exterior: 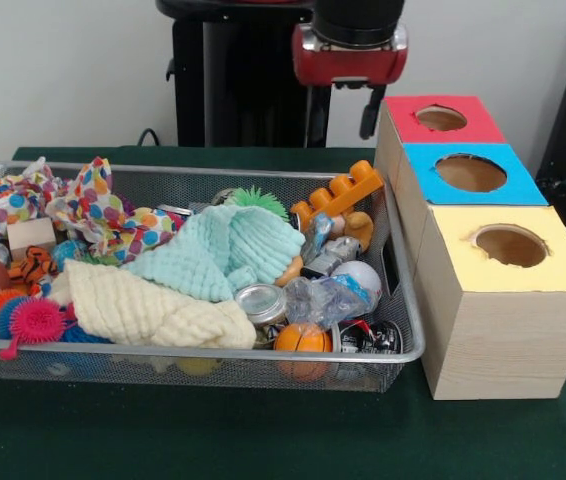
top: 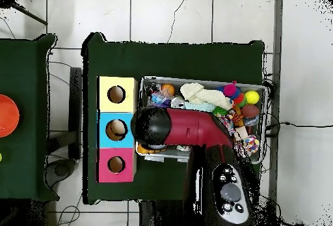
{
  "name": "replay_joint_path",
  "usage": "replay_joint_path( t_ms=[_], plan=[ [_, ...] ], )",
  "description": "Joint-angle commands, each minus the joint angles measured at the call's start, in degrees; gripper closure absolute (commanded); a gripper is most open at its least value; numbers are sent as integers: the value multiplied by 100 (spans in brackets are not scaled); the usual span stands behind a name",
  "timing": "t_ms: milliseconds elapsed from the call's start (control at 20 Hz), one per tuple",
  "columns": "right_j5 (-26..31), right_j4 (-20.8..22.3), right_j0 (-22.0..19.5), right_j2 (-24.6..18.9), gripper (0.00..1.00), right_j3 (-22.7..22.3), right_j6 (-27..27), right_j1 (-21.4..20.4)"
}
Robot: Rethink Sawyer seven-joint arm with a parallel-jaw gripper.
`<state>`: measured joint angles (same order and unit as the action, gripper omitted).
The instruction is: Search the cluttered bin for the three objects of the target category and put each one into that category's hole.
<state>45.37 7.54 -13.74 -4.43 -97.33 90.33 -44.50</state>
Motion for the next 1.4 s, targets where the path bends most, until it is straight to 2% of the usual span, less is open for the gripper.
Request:
replay_joint_path(
  t_ms=[50,300,600,750,1100,1400],
  plan=[
    [-153,652,-578,-665,0,-125,-1110,222],
    [-409,1078,-946,-840,0,-293,-1261,236],
    [-912,1510,-1163,-909,0,-612,-836,399],
    [-979,1632,-1288,-969,0,-637,-775,538],
    [-1001,1964,-1351,-951,0,-623,-641,720],
    [-1431,2197,-1351,-896,0,-740,-250,996]
  ],
)
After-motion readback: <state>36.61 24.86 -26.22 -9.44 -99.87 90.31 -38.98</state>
